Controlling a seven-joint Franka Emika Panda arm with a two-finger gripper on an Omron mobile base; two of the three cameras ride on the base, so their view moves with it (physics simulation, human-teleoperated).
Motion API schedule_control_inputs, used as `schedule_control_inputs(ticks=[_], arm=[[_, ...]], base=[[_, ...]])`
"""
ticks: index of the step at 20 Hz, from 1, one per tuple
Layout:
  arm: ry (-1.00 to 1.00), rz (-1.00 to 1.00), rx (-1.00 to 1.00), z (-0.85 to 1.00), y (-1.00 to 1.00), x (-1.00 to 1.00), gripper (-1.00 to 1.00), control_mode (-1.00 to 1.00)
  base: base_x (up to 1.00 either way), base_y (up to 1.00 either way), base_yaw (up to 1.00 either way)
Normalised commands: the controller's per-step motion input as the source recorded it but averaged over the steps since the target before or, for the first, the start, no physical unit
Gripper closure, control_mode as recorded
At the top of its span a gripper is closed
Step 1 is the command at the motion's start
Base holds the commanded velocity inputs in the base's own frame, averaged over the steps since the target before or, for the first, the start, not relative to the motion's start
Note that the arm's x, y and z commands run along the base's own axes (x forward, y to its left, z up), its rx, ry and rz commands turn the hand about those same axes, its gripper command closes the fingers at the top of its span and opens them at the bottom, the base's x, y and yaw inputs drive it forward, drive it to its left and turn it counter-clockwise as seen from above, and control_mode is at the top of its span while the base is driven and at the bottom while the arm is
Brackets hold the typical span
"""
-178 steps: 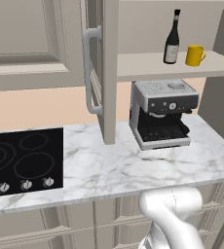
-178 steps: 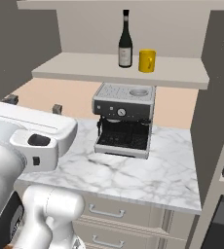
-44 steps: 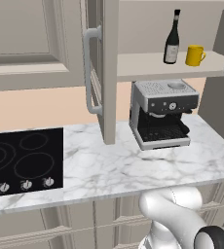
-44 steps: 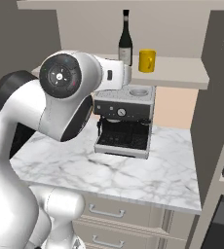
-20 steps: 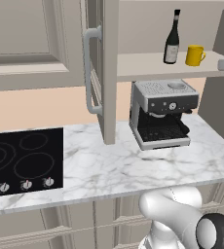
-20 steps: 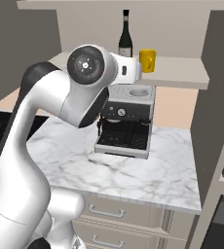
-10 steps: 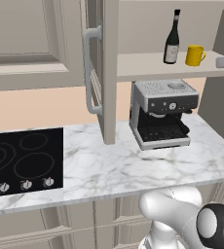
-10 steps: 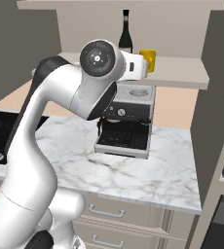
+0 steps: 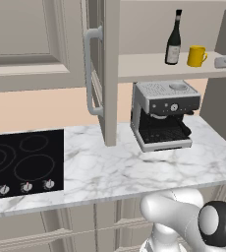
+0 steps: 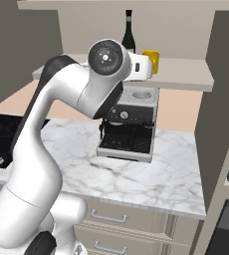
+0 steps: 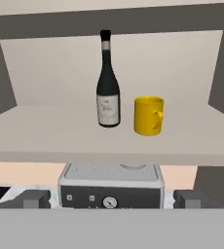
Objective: Open the cabinet directly in front. Then move the wine and the mug to the dining counter with the jar on it.
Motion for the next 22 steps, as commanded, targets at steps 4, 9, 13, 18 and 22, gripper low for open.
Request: schedule_control_inputs(ticks=[4,9,13,18,22], arm=[[0.0,0.0,0.0,-0.05,-0.04,0.2,-1.0,-1.0],[0.0,0.01,0.0,-0.02,-0.08,0.22,-1.0,-1.0],[0.01,0.02,0.0,0.0,-0.14,0.21,-1.0,-1.0],[0.02,0.02,0.0,0.0,-0.11,0.21,-1.0,-1.0],[0.03,0.02,0.0,-0.02,-0.09,0.2,-1.0,-1.0]], base=[[0.0,0.0,0.0],[0.0,0.0,0.0],[0.0,0.0,0.0],[0.0,0.0,0.0],[0.0,0.0,0.0]])
